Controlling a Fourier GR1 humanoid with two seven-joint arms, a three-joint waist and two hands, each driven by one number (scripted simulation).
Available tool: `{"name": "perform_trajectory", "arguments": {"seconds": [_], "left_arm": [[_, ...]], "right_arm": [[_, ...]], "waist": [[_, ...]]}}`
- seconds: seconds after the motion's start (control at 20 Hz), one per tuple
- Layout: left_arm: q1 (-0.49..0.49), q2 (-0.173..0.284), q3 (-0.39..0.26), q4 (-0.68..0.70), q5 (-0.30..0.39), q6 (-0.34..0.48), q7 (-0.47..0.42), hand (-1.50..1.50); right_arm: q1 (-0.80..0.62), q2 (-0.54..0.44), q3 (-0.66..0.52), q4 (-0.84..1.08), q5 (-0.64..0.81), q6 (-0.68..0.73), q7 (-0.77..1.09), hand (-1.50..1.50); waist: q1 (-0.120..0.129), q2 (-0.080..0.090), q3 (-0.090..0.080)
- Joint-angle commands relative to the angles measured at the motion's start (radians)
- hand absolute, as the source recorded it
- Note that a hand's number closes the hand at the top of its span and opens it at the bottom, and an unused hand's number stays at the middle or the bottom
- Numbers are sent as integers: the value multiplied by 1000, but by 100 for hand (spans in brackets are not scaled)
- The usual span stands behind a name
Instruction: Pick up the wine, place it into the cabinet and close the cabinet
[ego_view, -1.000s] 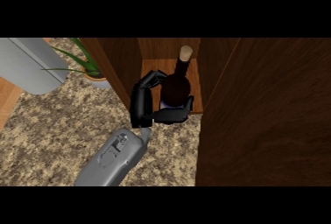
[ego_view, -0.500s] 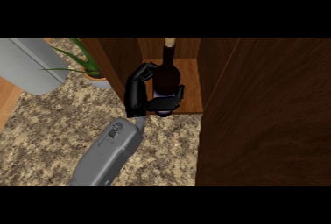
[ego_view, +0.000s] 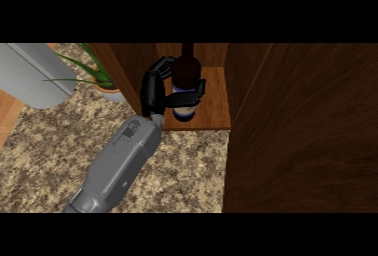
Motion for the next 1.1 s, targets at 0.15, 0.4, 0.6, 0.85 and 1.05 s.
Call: {"name": "perform_trajectory", "arguments": {"seconds": [0.15, 0.4, 0.6, 0.85, 1.05], "left_arm": [[-80, -5, 22, 142, 30, -4, -51, 150], [-148, -5, 86, 268, -4, 5, -173, 150], [-222, 19, 117, 324, 13, 5, -186, 150], [-307, -5, 148, 445, 23, 29, -217, 150], [-290, -5, 204, 505, 53, -13, -261, 150]], "right_arm": [[37, 3, -1, -124, -99, -6, 53, -150], [68, 21, -3, -85, -88, 16, -17, -150], [27, 4, -16, -79, -106, 10, 7, -150], [-34, -27, -35, -69, -146, 4, 57, -150], [37, 2, 13, -131, -106, 0, 55, -150]], "waist": [[-3, 1, 0], [-9, 4, 0], [-6, 3, 0], [-18, 8, 0], [-31, 9, -1]]}}
